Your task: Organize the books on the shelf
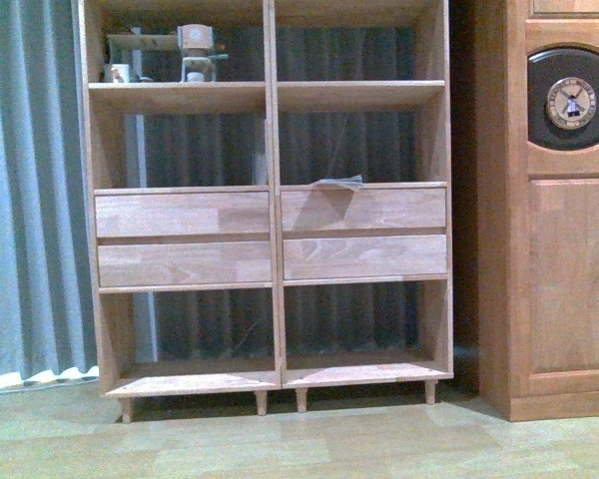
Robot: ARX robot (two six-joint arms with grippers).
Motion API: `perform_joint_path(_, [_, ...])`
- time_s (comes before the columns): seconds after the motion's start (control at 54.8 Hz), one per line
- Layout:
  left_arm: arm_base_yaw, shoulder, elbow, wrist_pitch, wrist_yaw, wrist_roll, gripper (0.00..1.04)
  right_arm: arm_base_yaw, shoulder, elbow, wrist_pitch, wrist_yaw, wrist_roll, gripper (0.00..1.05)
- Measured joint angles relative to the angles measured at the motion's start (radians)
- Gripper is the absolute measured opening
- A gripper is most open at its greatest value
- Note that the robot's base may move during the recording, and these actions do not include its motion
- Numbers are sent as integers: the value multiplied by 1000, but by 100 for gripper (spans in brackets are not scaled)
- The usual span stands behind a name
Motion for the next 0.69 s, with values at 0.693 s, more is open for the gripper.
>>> perform_joint_path(0.693, [0,0,0,0,0,0,97,0,0,0,0,0,0,98])
